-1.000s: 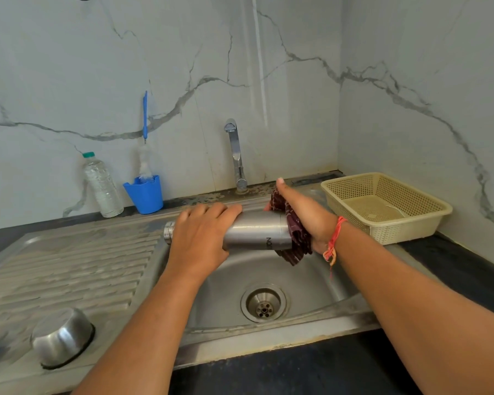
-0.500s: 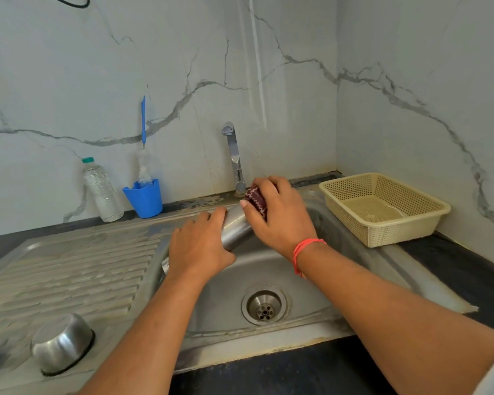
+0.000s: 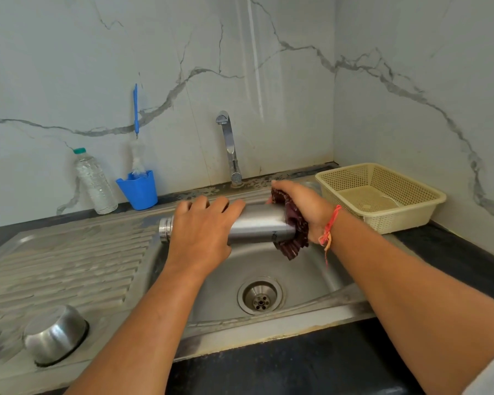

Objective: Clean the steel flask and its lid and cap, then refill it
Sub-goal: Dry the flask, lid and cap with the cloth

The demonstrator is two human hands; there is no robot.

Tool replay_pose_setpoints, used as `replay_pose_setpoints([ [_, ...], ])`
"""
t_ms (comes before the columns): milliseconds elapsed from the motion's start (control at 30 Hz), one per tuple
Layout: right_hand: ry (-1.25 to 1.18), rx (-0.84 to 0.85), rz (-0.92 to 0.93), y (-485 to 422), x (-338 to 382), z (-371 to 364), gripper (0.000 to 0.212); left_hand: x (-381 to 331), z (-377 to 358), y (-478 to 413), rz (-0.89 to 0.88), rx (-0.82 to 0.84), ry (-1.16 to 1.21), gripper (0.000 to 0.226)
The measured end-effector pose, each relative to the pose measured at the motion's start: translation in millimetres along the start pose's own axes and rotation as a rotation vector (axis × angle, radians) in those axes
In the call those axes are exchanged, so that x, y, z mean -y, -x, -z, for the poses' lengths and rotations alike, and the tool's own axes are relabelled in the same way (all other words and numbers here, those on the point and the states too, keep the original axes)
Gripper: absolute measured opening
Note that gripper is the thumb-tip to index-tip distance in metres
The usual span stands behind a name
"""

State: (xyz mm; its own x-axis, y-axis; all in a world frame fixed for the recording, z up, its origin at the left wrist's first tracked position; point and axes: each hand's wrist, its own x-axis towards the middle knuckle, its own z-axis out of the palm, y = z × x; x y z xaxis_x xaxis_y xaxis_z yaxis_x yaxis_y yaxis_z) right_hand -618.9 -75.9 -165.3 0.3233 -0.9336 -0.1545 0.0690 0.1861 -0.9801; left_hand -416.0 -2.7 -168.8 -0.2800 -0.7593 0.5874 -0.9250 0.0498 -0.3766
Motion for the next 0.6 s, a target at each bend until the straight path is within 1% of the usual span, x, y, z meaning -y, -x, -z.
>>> replay_pose_setpoints([
  [33,-0.108,0.017,-0.015,-1.9,-0.7,1.9,0.039,0.2,0.6,-0.7,0.021,-0.002,0.026,0.080],
  [100,-0.237,0.014,0.003,-6.2,-3.8,0.8,0.038,0.9,1.2,-1.6,0.055,0.013,0.068,0.085],
  [167,-0.257,-0.051,0.032,-11.1,-8.0,-7.0,0.044,2.7,-1.6,-0.2,0.085,0.053,0.100,0.086],
  [233,-0.256,-0.124,0.070,-14.3,-10.5,-19.4,0.051,5.4,-5.4,0.6,0.148,0.133,0.168,0.087],
  [300,-0.282,-0.198,0.143,-10.6,-9.9,-33.4,0.046,6.8,-8.1,-0.1,0.213,0.185,0.231,0.088],
  [333,-0.240,-0.252,0.232,-9.9,-9.3,-38.5,0.042,6.0,-8.6,-0.7,0.233,0.198,0.248,0.089],
  [400,-0.028,-0.355,0.481,-3.6,-8.1,-46.1,0.033,2.2,-7.5,-2.3,0.256,0.221,0.282,0.087],
  [467,0.228,-0.449,0.700,1.0,-8.4,-47.3,0.034,-1.4,-5.8,-3.5,0.266,0.224,0.313,0.085],
  [533,0.418,-0.498,0.859,2.6,-8.0,-44.7,0.037,-0.3,-3.5,-4.6,0.250,0.190,0.309,0.086],
  [600,0.568,-0.501,0.963,3.0,-6.7,-41.0,0.036,5.2,-0.9,-4.5,0.217,0.149,0.275,0.087],
])
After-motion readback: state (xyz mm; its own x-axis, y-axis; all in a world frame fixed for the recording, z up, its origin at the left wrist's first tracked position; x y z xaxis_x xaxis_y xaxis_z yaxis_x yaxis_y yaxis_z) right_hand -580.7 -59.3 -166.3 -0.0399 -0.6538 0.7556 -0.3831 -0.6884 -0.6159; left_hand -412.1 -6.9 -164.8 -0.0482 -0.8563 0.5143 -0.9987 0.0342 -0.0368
